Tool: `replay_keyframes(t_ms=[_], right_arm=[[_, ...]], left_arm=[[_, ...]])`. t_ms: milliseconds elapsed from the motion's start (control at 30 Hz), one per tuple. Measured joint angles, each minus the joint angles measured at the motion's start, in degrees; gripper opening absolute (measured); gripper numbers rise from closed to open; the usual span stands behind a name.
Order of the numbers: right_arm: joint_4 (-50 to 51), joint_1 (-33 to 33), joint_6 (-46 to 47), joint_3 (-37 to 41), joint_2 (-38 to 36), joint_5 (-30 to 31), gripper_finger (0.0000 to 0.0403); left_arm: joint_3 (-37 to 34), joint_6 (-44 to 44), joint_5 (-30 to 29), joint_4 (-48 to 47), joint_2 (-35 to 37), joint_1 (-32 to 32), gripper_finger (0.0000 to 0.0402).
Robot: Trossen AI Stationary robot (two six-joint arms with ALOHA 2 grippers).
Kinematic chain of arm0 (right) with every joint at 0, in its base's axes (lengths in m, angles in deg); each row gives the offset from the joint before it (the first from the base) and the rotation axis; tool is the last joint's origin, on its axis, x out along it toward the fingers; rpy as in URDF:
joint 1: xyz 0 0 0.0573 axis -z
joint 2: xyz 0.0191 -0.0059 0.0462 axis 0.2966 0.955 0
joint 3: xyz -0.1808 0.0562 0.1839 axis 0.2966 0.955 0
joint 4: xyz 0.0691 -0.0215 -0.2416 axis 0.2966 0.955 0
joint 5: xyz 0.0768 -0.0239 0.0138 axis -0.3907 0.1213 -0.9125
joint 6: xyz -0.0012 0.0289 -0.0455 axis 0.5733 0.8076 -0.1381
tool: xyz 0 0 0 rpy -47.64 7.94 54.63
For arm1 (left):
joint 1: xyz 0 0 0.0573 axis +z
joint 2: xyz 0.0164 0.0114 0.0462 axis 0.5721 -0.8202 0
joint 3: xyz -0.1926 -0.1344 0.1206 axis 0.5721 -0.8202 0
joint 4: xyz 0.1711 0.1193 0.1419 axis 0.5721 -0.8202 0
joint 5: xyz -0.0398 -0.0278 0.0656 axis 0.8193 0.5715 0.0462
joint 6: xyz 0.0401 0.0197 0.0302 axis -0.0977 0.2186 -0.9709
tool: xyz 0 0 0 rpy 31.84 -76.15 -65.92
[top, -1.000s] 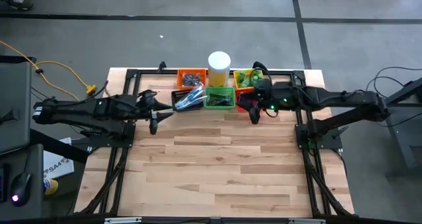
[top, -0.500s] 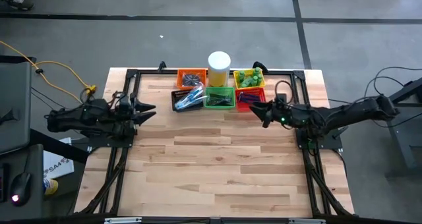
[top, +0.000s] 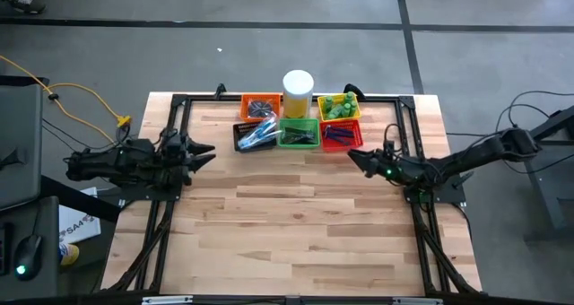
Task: Pick & Place Travel size toiletries
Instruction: Return to Home Position
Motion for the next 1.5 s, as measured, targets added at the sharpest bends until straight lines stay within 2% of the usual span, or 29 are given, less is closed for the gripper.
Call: replay_keyframes(t_ms=[133, 333, 567, 733, 833, 1100, 1500], right_arm=[[-4.43, -0.36, -1.77, 3.67, -3.2, 0.36, 0.021], [5.48, 0.27, -3.86, 3.66, -11.47, 0.39, 0.021], [25.3, 2.33, -2.43, 3.69, -23.62, 3.27, 0.021], [32.18, 3.48, -3.29, 3.71, -32.78, 1.32, 0.021], [32.41, 3.66, -6.68, 3.67, -36.95, -0.81, 0.021], [32.46, 3.66, -13.48, 3.66, -38.71, 0.33, 0.021], [32.15, 3.66, -13.46, 3.69, -38.71, 0.13, 0.021]], left_arm=[[-0.06, 0.47, -3.27, -0.5, -0.09, 0.0, 0.0147], [-0.06, 2.37, -4.47, -0.65, -0.09, 0.0, 0.0147], [-0.06, 4.94, -4.85, -2.06, -0.09, 0.0, 0.0147], [-0.06, 4.52, -6.23, -1.75, -0.09, 0.0, 0.0147], [-0.06, 6.29, -6.21, -1.91, -0.16, 0.0, 0.0147], [-0.06, 9.56, -6.07, -3.05, -0.37, 0.0, 0.0147], [-0.06, 9.46, -6.01, -3.04, -0.37, 0.0, 0.0147]])
